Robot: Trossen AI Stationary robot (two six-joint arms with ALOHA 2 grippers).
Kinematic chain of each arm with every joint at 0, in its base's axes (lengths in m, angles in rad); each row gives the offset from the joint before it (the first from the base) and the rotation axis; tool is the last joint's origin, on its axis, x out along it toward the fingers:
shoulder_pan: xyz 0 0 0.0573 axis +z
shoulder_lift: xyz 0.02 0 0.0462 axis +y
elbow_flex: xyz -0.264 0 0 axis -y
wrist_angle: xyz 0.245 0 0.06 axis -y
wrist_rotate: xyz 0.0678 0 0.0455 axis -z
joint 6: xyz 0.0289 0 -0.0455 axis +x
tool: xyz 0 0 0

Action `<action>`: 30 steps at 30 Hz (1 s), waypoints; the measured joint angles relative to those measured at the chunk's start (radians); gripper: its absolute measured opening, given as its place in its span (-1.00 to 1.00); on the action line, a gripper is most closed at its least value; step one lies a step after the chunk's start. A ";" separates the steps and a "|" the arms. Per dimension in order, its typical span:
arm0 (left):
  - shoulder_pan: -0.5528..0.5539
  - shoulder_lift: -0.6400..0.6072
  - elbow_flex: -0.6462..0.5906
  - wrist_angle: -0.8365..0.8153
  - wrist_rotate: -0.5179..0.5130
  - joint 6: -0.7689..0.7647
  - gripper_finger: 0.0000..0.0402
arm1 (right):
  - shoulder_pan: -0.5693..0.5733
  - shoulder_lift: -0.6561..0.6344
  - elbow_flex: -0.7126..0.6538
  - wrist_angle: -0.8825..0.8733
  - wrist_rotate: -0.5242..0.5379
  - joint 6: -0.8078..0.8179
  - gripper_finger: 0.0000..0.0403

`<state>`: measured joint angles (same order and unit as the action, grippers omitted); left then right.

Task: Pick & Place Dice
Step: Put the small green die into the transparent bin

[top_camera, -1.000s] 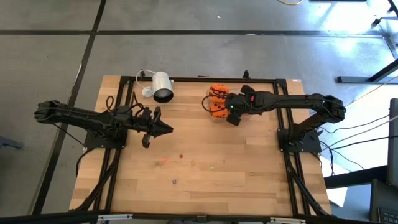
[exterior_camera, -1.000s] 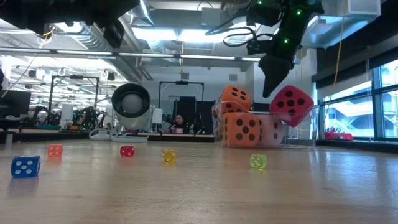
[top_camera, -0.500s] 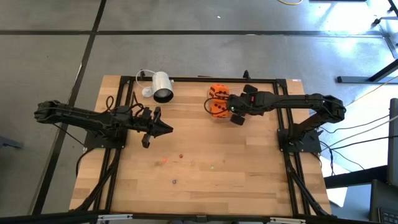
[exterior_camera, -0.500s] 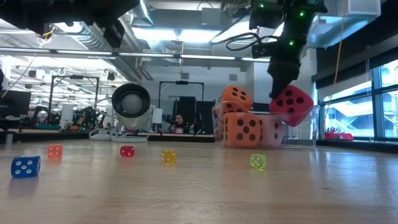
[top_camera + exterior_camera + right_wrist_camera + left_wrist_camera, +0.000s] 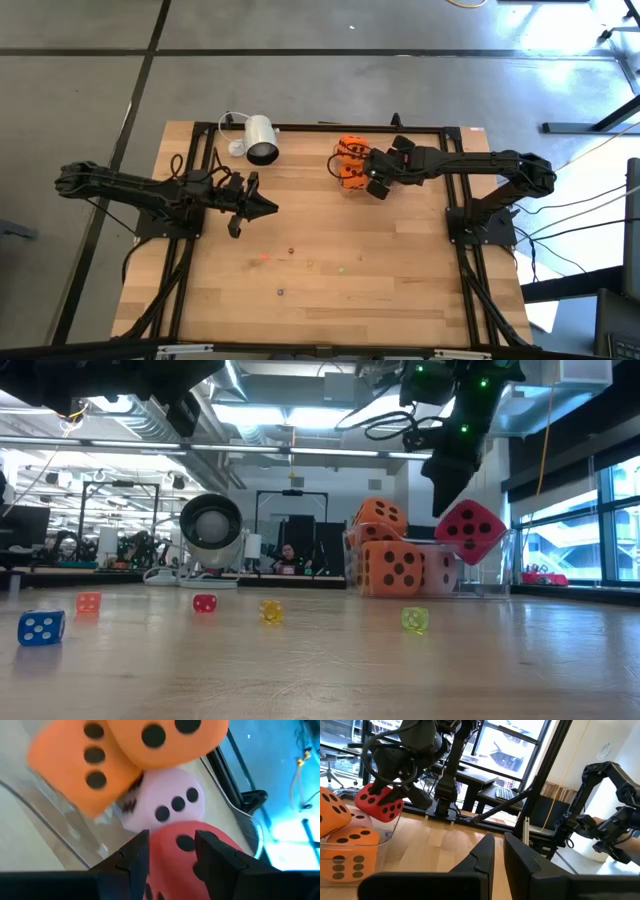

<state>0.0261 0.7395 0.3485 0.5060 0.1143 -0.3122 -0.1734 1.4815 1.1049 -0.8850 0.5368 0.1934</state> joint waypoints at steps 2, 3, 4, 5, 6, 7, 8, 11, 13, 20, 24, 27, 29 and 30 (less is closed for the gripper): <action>0.000 0.000 0.000 0.000 0.000 0.000 -0.83 | 0.000 0.000 0.000 0.042 -0.020 0.021 -0.22; 0.000 0.000 0.000 0.000 0.000 0.000 -0.83 | 0.002 0.000 0.000 0.074 -0.040 0.029 -0.22; 0.000 0.000 0.000 0.000 0.000 0.000 -0.83 | 0.004 0.000 0.000 0.111 -0.064 0.032 -0.22; 0.000 0.000 0.000 0.000 0.001 0.000 -0.83 | 0.006 0.000 0.000 0.151 -0.092 0.031 -0.22; 0.000 0.000 0.000 0.000 0.006 0.000 -0.83 | 0.010 0.000 0.000 0.198 -0.123 0.027 -0.22; 0.000 0.000 0.000 0.000 0.012 0.000 -0.83 | 0.016 0.000 0.000 0.247 -0.162 0.017 -0.22; 0.000 0.000 0.000 0.000 0.019 0.001 -0.83 | 0.022 0.000 0.000 0.296 -0.203 0.007 -0.22; 0.000 0.000 0.000 0.000 0.035 0.000 -0.83 | 0.046 0.000 0.000 0.445 -0.352 -0.012 -0.22; 0.000 0.000 0.000 0.000 0.036 0.000 -0.83 | 0.066 0.000 0.000 0.537 -0.452 -0.018 -0.22; 0.000 0.000 0.000 0.000 0.036 0.002 -0.83 | 0.162 0.000 0.000 0.725 -0.720 -0.015 -0.22; 0.000 0.000 0.000 0.006 0.036 0.002 -0.83 | 0.269 0.000 0.000 0.791 -0.734 -0.015 -0.22; 0.000 0.000 0.000 0.013 0.036 0.001 -0.83 | 0.352 0.000 0.000 0.804 -0.703 -0.023 -0.22; 0.000 0.000 0.000 0.013 0.036 0.001 -0.83 | 0.407 0.000 -0.002 0.801 -0.675 -0.023 -0.22; 0.000 0.000 0.000 0.014 0.036 0.001 -0.83 | 0.438 0.000 -0.005 0.802 -0.656 -0.023 -0.22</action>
<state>0.0261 0.7393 0.3485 0.5199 0.1501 -0.3111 0.2643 1.4811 1.0997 -0.0834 -0.1192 0.1707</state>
